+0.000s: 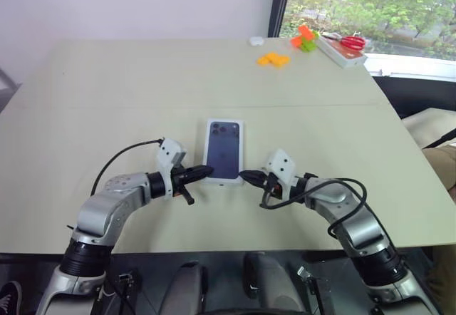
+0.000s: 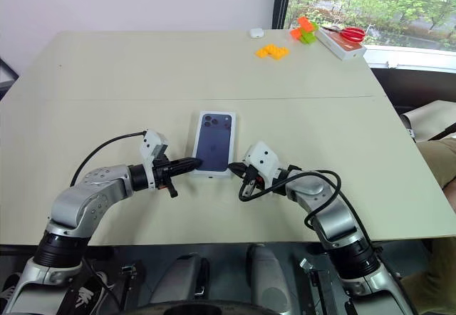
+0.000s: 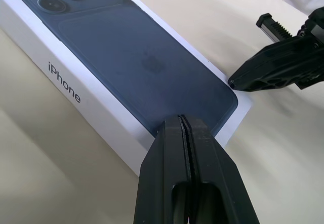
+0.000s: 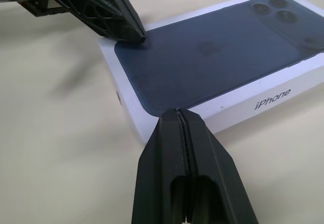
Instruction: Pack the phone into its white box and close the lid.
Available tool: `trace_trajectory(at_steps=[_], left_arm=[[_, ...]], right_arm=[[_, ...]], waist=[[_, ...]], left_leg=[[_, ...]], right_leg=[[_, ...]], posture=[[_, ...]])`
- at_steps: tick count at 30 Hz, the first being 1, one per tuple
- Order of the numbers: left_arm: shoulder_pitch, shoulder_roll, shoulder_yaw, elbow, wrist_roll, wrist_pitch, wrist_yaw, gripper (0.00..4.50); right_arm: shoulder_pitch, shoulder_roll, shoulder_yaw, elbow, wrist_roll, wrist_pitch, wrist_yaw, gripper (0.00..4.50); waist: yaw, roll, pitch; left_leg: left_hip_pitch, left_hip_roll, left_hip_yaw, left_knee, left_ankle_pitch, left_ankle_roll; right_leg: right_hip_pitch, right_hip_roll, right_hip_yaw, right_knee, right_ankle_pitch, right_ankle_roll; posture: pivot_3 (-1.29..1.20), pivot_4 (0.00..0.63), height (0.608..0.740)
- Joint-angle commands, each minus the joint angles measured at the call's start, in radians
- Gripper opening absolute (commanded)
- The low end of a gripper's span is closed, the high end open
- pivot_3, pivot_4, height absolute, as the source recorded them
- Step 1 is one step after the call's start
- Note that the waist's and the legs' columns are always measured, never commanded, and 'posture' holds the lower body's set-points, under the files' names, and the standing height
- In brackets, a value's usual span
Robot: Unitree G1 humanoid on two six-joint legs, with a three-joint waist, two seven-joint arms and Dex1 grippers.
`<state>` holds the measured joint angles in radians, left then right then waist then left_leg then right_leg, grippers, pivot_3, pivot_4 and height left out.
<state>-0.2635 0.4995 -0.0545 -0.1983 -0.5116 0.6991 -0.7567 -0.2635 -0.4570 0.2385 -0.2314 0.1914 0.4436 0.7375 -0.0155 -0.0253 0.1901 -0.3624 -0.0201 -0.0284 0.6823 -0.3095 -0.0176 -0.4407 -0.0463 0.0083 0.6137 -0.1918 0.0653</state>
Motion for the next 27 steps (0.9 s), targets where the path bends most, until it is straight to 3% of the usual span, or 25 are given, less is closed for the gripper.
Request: trace_trajectory(at_steps=[1, 7, 13, 20, 27], left_arm=[[-0.028, 0.005, 0.035, 0.009, -0.001, -0.012, 0.008, 0.05], [-0.176, -0.100, 0.065, 0.105, 0.039, -0.079, 0.125, 0.05], [-0.283, -0.178, 0.015, 0.313, 0.150, -0.198, 0.167, 0.05], [-0.281, -0.160, -0.048, 0.421, 0.243, -0.197, 0.143, 0.05], [-0.228, -0.115, 0.012, 0.289, 0.200, -0.185, 0.117, 0.05]], right_arm=[[-0.049, 0.023, -0.040, 0.000, 0.017, 0.001, -0.022, 0.00], [-0.159, 0.092, -0.063, 0.104, -0.010, -0.039, -0.088, 0.00], [-0.281, 0.132, -0.046, 0.360, -0.093, -0.164, -0.139, 0.00], [-0.273, 0.150, -0.006, 0.453, -0.159, -0.228, -0.138, 0.00], [-0.237, 0.138, -0.086, 0.338, -0.075, -0.160, -0.107, 0.00]], waist=[[0.001, 0.000, 0.000], [0.005, 0.000, 0.000], [-0.002, 0.000, 0.000], [-0.001, 0.000, 0.000], [-0.007, 0.000, 0.000]], left_leg=[[0.000, 0.000, 0.000, 0.000, 0.000, 0.000], [-0.001, 0.000, -0.001, 0.000, 0.000, 0.000], [-0.001, -0.002, 0.000, 0.000, 0.000, 0.001], [-0.001, -0.001, 0.000, -0.001, 0.000, 0.001], [0.007, 0.000, 0.001, -0.002, -0.001, 0.001]], right_leg=[[0.000, 0.000, 0.000, 0.000, 0.000, 0.000], [0.000, 0.000, -0.001, 0.000, 0.004, -0.001], [0.000, -0.002, 0.000, -0.001, 0.004, -0.001], [-0.001, 0.000, 0.000, 0.000, 0.004, -0.001], [0.005, 0.000, 0.001, 0.000, 0.004, -0.001]], posture=[[0.00, 0.150, 0.740], [0.00, 0.150, 0.740], [0.00, 0.150, 0.740], [0.00, 0.150, 0.740], [0.00, 0.150, 0.740]])
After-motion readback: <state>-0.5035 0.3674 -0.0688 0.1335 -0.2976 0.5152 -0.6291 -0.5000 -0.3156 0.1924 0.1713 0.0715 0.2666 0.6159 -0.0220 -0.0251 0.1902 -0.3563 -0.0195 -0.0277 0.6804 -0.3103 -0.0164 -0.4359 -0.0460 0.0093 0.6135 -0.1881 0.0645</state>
